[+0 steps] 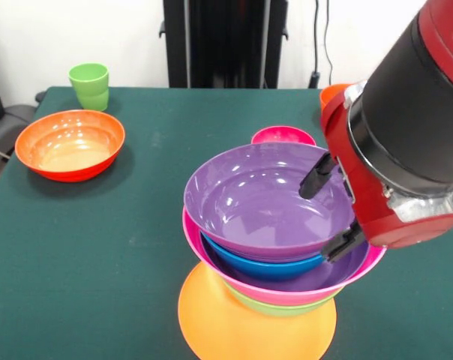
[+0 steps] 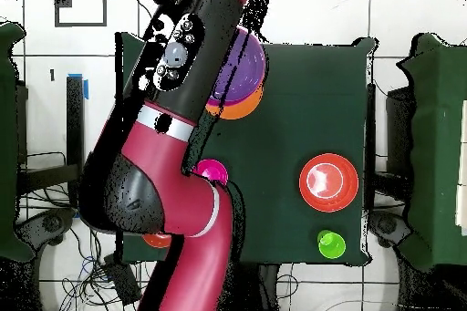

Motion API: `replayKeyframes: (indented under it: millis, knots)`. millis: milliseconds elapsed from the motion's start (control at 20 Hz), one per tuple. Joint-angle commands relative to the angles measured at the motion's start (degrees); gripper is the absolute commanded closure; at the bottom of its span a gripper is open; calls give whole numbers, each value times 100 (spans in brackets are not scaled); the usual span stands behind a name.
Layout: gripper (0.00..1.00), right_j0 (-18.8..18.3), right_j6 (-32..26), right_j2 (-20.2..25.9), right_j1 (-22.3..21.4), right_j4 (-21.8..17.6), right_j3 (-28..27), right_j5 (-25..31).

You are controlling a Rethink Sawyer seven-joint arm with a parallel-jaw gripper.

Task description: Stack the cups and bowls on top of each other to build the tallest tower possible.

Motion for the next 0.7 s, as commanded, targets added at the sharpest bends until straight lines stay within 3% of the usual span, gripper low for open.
replayKeyframes:
  millis: [50, 700]
  knots:
    - [0, 308, 990, 730, 73, -819, 219, 39]
    - [0, 1485, 375, 2886, 309, -2360, 2020, -469]
